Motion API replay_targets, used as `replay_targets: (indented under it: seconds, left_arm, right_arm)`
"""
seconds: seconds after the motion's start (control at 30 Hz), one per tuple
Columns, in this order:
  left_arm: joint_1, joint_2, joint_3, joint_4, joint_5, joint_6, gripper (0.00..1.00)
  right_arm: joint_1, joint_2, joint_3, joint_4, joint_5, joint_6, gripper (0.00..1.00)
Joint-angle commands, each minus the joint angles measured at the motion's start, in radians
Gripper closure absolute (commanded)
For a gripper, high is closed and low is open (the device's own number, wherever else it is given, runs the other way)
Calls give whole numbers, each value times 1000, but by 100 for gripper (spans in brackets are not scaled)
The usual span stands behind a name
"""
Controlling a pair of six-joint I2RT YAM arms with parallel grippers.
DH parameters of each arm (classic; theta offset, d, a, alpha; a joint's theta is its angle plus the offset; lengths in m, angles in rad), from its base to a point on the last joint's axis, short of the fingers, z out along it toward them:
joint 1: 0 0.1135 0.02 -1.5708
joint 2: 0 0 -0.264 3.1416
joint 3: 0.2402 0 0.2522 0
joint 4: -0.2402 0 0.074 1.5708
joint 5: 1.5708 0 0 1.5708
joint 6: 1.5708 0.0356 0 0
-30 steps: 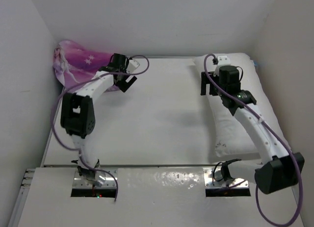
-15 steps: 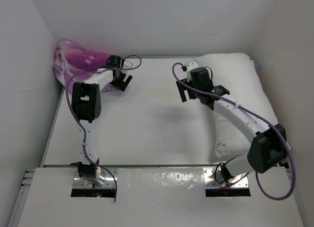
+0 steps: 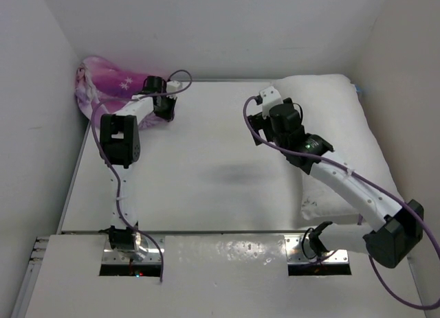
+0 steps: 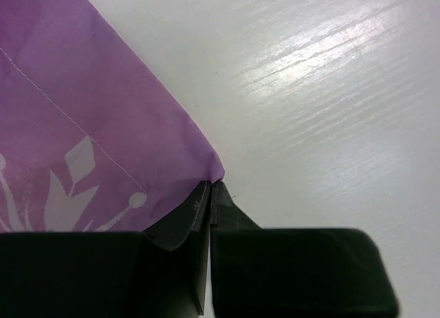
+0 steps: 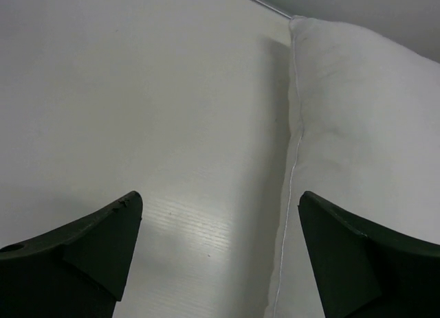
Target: Put the pillow into the pillowcase
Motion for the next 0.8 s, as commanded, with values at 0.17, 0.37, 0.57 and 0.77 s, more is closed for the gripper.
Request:
replay_targets:
  seconds: [0.17,0.37,0.57,0.77]
  left_arm:
    - [-54,-187,-75,-66,-52,97,100]
    - [-168,-372,375,-475,26,358,100]
    - [-300,-667,475,-582,-40,429,100]
    - [-415,-895,437,-380,19,158,100]
  right_arm:
    - [28,-113,-89,99,70,-16,7]
    - [28,-102,-75,118,-40,-76,6]
    - [10,-107,-2,181,-276,-125,1]
    - [-18,-122,56,230,-394,-32,1]
